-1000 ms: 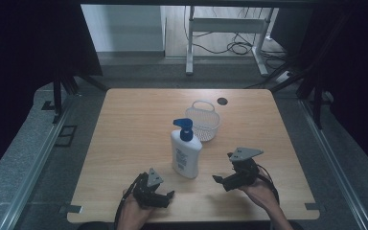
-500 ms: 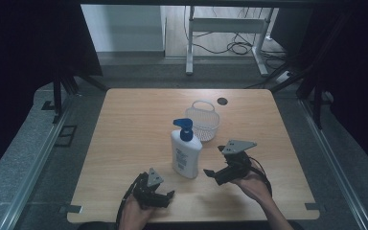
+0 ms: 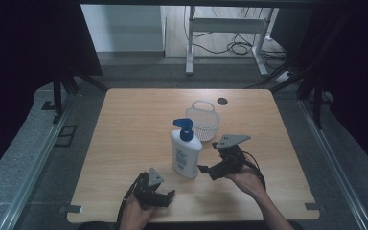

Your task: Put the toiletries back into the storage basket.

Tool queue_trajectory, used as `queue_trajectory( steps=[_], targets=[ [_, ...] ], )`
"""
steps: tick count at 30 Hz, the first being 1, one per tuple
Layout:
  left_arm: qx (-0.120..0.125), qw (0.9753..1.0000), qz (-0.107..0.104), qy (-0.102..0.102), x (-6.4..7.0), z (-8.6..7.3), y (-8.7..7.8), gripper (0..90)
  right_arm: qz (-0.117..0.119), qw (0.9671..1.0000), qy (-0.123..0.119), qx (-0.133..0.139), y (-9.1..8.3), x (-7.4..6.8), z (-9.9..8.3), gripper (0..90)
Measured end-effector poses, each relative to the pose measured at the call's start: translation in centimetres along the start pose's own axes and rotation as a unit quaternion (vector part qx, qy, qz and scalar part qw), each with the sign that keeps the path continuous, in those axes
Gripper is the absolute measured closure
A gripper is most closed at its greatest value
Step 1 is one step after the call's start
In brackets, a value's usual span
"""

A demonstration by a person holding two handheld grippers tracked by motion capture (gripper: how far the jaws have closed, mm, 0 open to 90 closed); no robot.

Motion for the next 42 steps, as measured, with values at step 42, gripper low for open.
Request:
queue_trajectory(
  steps=[42],
  targets=[
    [0.000, 1.0000, 0.001, -0.002, 0.0, 0.1, 0.1, 12.1, 0.006, 0.9997, -0.021, 0.014, 3.8, -2.2, 5.4, 29.9]
  ],
)
Point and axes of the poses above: each handheld gripper's, and its own axes: y roughly forward along the jaws, z roughly out of its top, x roughly to its right, the point moved 8 cm from there along y, roughly forward along the jaws, and after that the axes turned 1 degree about -z, right-handed, at the moved point
